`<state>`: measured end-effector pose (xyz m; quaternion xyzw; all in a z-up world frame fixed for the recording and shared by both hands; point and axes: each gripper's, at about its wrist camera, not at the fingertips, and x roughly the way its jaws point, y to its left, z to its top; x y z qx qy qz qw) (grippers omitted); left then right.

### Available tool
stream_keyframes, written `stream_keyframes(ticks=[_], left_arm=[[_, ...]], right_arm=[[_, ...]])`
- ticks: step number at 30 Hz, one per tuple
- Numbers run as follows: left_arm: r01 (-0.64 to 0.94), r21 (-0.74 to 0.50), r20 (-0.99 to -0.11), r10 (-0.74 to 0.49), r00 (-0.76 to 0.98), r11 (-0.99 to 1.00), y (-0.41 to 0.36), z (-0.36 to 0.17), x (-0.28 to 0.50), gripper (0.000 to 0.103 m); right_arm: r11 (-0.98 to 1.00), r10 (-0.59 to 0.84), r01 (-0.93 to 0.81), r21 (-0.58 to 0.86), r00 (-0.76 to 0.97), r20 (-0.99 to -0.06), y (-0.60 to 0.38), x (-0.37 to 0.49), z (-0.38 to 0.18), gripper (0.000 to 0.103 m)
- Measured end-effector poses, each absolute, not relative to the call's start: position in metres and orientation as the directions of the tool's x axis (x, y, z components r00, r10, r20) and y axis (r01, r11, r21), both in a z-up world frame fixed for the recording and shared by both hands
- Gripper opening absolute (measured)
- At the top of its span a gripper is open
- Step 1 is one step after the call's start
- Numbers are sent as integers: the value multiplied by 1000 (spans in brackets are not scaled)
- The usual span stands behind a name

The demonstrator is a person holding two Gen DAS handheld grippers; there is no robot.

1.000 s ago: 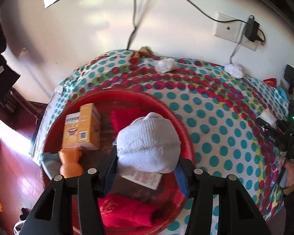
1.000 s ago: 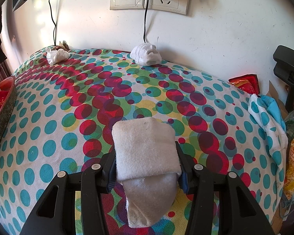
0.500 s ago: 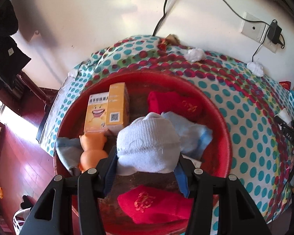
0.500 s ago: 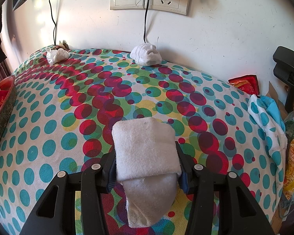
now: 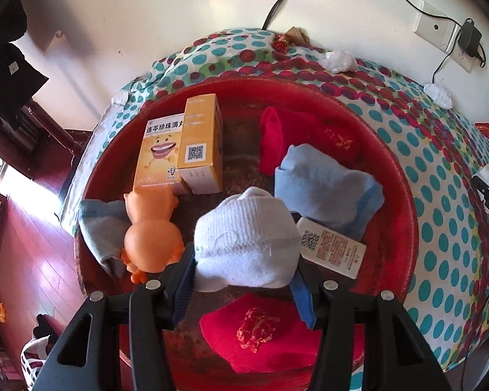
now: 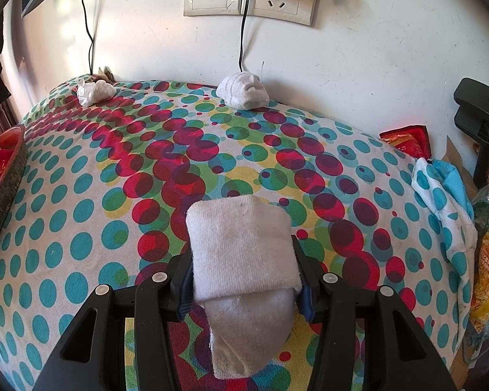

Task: Organize objects
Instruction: 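Carry the white sock into the red tray and open the left tool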

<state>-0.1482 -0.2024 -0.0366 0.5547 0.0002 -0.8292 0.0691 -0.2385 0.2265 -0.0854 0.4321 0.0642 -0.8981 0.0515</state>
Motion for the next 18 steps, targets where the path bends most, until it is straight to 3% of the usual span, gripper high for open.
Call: stream_keyframes(ticks=[18], left_arm=[[134, 80, -934, -121, -337, -988, -215, -60, -148, 55]], right_arm=[[-986, -34, 146, -74, -622, -782, 226, -238, -86, 47]])
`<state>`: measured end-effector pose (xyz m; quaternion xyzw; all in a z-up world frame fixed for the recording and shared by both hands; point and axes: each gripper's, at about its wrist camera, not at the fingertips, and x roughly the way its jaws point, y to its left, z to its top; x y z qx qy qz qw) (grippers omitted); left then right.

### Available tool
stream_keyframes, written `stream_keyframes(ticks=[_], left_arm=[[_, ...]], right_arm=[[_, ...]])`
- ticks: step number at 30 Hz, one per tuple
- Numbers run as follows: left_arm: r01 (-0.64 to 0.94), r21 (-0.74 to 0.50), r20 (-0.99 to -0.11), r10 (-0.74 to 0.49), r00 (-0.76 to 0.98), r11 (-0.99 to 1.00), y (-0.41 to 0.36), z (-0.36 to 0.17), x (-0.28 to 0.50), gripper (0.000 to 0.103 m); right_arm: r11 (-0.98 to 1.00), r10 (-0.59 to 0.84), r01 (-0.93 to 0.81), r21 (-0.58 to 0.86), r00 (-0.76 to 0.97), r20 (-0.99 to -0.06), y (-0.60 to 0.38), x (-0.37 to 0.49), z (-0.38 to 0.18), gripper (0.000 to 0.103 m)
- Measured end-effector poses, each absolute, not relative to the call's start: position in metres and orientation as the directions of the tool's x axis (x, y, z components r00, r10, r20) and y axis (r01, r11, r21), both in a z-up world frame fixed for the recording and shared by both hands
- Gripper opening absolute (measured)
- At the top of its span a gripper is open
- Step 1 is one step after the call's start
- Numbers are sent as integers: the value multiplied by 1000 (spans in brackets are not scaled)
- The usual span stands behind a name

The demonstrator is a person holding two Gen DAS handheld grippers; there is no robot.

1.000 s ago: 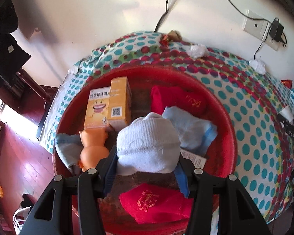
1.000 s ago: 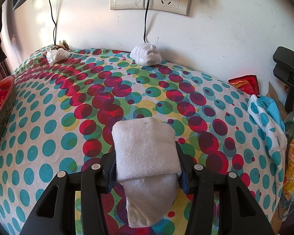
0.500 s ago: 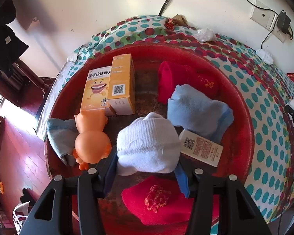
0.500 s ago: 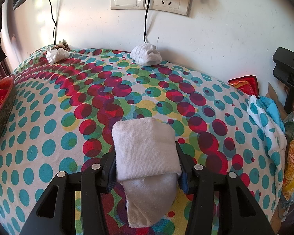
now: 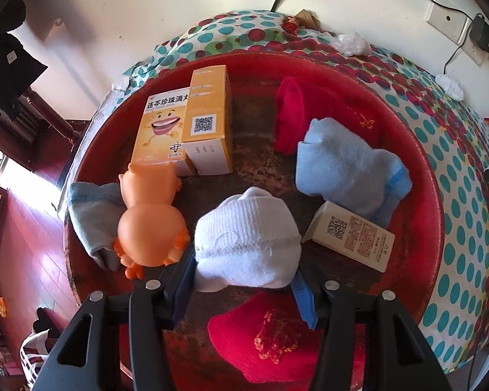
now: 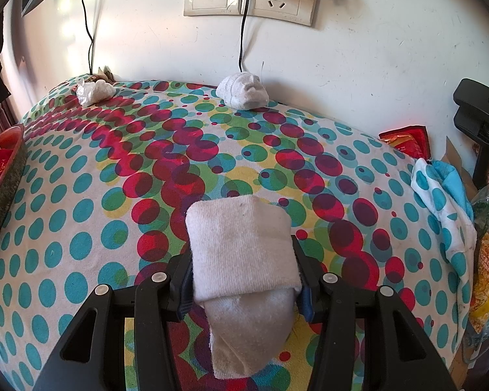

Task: Organize objects
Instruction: 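Carry the white sock into the red tray and open the left tool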

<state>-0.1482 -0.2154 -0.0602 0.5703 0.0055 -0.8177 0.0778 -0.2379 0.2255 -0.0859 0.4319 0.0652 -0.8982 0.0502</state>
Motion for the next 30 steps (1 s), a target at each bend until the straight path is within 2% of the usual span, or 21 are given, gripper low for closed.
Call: stream_keyframes(ticks=[20, 30], left_arm=[[101, 75, -938, -104, -329, -992, -214, -55, -149, 59], [106, 152, -889, -183, -419, -983, -218, -32, -128, 59]], right_arm=[[-985, -23, 146, -87, -625, -781, 225, -237, -87, 49], [-984, -9, 146, -106, -628, -778, 225, -238, -87, 49]])
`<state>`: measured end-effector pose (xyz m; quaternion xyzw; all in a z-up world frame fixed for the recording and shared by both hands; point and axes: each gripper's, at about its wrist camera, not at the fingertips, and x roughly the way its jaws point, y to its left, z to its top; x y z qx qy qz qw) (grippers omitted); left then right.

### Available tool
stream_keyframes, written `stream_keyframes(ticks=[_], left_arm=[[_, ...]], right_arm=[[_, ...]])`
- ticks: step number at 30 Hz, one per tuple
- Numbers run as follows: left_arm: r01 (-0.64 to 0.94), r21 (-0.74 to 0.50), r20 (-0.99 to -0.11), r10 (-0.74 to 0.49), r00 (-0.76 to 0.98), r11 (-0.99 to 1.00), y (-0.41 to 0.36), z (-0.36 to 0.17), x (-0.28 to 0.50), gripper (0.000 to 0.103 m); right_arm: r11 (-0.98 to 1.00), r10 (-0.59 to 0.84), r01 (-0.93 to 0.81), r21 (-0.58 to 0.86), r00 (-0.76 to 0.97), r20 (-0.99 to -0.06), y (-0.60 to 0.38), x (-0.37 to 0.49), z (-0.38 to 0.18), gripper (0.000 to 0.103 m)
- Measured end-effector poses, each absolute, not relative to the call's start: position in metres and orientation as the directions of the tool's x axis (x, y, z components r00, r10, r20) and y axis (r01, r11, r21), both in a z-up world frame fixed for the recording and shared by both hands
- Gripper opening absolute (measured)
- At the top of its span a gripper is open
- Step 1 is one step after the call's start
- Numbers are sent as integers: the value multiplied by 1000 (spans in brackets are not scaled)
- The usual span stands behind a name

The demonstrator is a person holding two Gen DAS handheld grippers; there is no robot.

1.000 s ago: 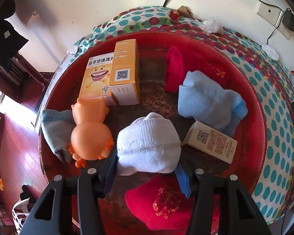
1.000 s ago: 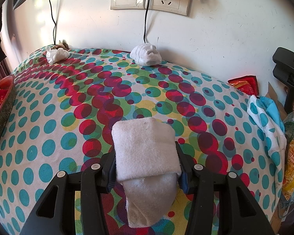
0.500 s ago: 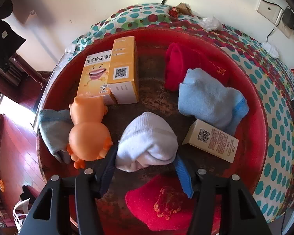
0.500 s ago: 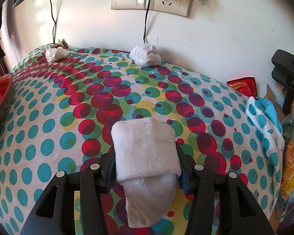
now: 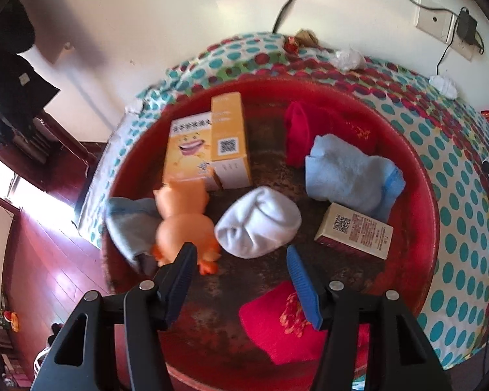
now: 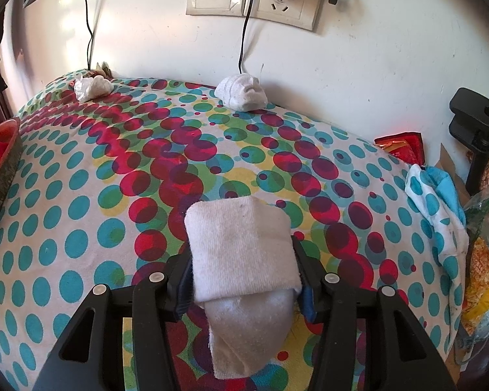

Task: Organize objects
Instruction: 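Carry the white sock into the red tray and open the left tool, then carry the white sock held by the right tool into the tray and release it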

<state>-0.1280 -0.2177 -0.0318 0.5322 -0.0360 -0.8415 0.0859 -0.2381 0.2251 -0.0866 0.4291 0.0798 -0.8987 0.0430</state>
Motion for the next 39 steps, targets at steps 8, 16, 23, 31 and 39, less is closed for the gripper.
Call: stream_keyframes(ticks=[8, 16, 23, 31, 39], left_arm=[[158, 126, -846, -189, -498, -979, -229, -20, -100, 59], [171, 130, -819, -202, -536, -977, -234, -24, -88, 59], [208, 92, -812, -194, -550, -974, -242, -30, -94, 59], [198, 90, -807, -188, -560, -976, -240, -35, -95, 59], [185, 65, -809, -160, -565, -981, -241, -27, -95, 59]], right_arm=[[-986, -18, 141, -90, -624, -781, 230, -240, -86, 51], [-990, -51, 133, -44, -637, -769, 236, -236, -79, 65], [-995, -73, 101, 10, -653, -754, 244, -226, -78, 40], [-994, -21, 94, -53, -655, -756, 232, -224, -80, 35], [-995, 13, 65, -73, -650, -760, 227, -223, -82, 35]])
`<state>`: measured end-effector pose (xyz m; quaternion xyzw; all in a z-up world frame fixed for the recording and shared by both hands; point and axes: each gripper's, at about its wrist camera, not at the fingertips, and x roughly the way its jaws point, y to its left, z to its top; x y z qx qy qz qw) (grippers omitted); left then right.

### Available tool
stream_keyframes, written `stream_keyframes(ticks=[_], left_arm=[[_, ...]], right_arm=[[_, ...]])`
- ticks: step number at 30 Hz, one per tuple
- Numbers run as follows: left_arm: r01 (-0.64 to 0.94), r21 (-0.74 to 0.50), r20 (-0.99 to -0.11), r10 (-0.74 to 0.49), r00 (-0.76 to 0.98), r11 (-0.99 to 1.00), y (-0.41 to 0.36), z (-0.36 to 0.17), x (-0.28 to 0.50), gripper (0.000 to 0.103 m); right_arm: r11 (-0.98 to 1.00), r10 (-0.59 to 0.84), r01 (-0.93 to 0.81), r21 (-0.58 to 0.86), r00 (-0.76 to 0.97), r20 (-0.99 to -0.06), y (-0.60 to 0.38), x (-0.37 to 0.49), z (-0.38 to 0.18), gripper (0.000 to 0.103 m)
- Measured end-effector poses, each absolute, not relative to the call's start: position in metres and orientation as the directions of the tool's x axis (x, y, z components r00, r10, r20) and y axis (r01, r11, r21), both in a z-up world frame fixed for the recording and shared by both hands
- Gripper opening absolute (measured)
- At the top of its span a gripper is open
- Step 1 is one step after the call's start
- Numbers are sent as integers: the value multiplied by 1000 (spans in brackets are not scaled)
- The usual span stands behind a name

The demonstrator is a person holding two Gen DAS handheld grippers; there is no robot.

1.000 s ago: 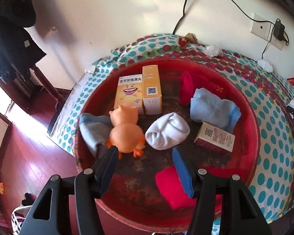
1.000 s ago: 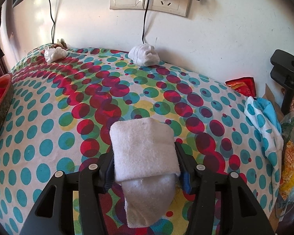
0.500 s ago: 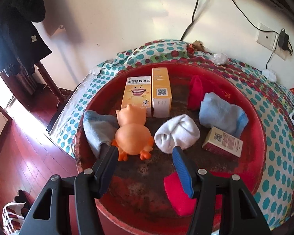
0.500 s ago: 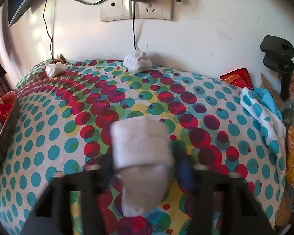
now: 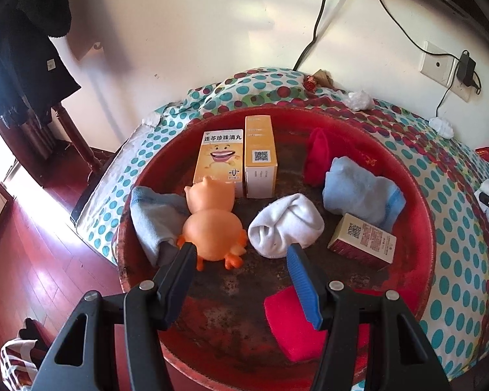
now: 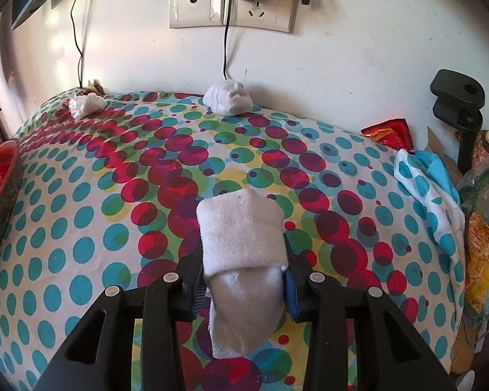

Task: Organize objects
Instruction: 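Carry the white sock held by the right tool into the tray and release it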

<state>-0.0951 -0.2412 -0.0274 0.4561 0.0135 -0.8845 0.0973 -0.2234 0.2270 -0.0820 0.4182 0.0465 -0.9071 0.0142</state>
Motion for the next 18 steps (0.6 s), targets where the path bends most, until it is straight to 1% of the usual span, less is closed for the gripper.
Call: stream_keyframes(ticks=[9, 12, 18], left_arm=[[181, 74, -811, -165, -561, -981, -241, -27, -90, 59], [183, 88, -809, -177, -560, -979, -242, -28, -89, 59], [170, 76, -806, -161, -569, -982, -241, -25, -88, 59]], right_arm=[[-995, 21, 62, -81, -649, -761, 218, -220, -74, 35], [-996, 2, 66, -59, -650, -760, 213, -218, -69, 35], [-996, -43, 86, -18, -661, -749, 198, -209, -55, 35]])
